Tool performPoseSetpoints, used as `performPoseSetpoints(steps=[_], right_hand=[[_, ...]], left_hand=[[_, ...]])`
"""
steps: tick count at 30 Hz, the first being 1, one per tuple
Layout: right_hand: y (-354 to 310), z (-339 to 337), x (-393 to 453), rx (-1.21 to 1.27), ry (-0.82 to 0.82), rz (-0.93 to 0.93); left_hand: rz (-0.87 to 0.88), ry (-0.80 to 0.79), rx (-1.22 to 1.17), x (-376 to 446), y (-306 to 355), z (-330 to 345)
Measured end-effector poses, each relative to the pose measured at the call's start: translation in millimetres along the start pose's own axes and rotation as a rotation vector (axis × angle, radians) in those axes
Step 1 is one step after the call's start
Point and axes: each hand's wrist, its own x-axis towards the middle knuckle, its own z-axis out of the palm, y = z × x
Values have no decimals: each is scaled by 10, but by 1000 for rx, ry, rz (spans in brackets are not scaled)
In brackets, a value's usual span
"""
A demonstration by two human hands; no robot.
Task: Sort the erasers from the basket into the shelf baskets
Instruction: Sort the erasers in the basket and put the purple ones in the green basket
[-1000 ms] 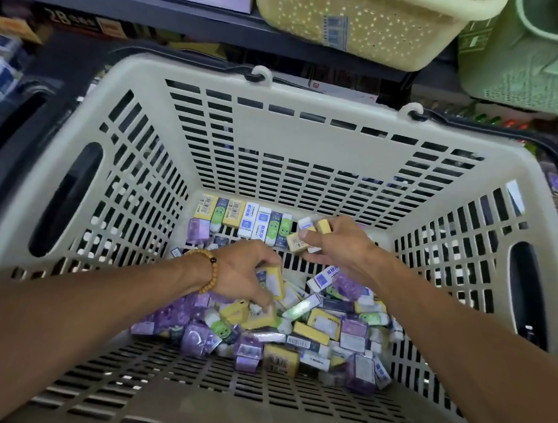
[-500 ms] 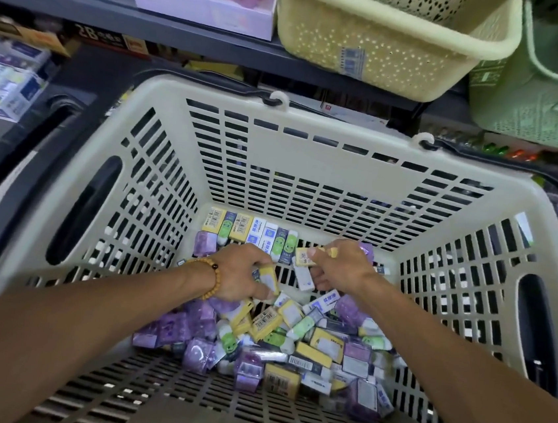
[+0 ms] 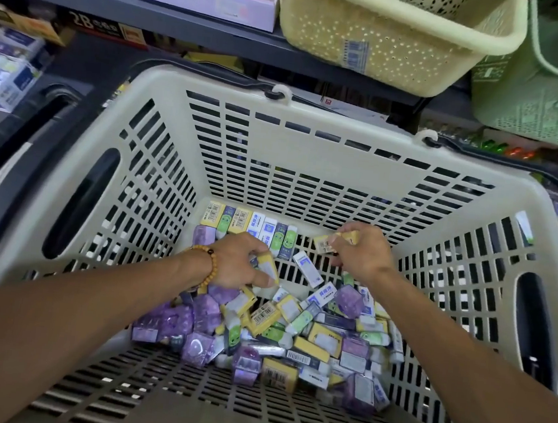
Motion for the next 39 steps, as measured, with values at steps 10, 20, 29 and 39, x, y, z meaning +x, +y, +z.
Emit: performPoseSetpoints(steps=[10,20,29,39], right_hand=[[-78,-13,55,-440,-290,-232],[85,216,-81,-800,-127,-264],[137,251,-66,-728,-42,-220],[117,140,16,-1040,-178,-475]], left_hand=[[-24,55,-82,53,-41,-80],[-29,43,-59,111,-72,-79],[-48,43,-52,117,-64,-77],[-52,47,-26,107,-58,-77]])
